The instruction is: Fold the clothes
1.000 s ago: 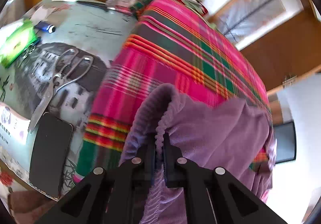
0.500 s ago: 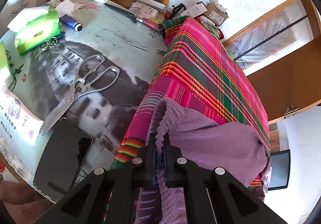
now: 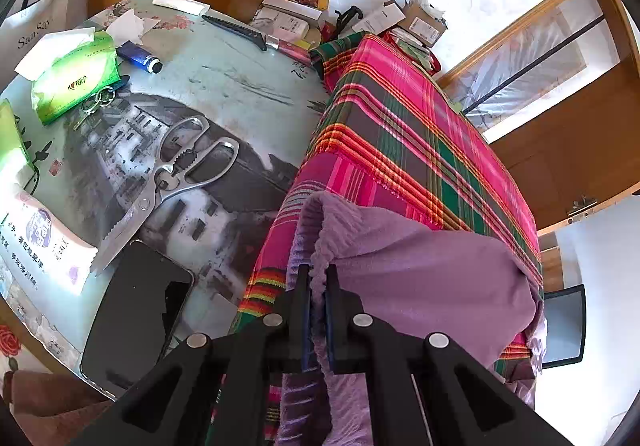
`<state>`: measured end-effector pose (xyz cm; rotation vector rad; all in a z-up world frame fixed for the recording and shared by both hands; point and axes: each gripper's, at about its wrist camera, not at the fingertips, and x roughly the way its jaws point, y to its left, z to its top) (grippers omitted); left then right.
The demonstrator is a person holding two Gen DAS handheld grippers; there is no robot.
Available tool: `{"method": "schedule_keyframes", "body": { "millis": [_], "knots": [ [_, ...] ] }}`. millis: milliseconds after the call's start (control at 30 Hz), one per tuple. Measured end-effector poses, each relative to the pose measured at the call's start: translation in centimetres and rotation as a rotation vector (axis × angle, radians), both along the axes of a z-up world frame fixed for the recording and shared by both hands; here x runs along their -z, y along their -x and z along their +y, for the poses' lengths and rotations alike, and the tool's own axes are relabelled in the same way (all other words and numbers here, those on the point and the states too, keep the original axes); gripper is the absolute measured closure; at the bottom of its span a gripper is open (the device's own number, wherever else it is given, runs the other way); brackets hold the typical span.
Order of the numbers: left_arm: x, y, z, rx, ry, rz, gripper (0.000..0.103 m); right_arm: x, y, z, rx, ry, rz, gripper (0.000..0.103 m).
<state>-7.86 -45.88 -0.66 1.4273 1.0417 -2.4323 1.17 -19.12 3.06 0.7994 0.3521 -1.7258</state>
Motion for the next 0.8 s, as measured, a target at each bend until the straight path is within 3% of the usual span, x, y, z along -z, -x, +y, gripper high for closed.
{"method": "schedule_keyframes", "body": {
  "millis": [133,267,400,467,500,533,667,800],
  "knots": [
    [0.4,-0.3,-0.3,0.008,-0.018,-0.007,0.097,1.1,-0.4,-2.2,-0.020,-0.034,-0.038,0.073],
    [0.3,-0.7,-0.4,0.016,-0.019,0.002,0.097,2.2,-0.9,-3.5,0.005,-0.109,0.009,0.073],
    [-0.1,-0.8,-0.4,0.021,-0.024,0.015,0.097,2.4,-0.7,-3.9,0.033,-0.117,-0.014,0.072],
    [-0.2,-0.8,-0.5,0.026,-0.026,0.019,0.097,2.4,-1.4,-4.0,0.038,-0.133,0.028,0.074],
    [-0.2,-0.9,-0.6,0.028,-0.028,0.020,0.097,2.4,-1.8,-4.1,0.040,-0.145,0.051,0.081],
    [-0.3,-0.9,-0.6,0.028,-0.033,0.022,0.097,2.5,-2.0,-4.1,0.036,-0.153,0.065,0.099],
    [-0.7,-1.2,-1.0,0.025,-0.046,0.043,0.097,2.0,-2.4,-3.9,0.020,-0.130,0.045,0.101],
    [-0.6,-1.4,-1.5,0.010,-0.046,0.042,0.097,-0.1,-3.1,-3.7,-0.019,-0.039,0.029,0.101]
  ]
}}
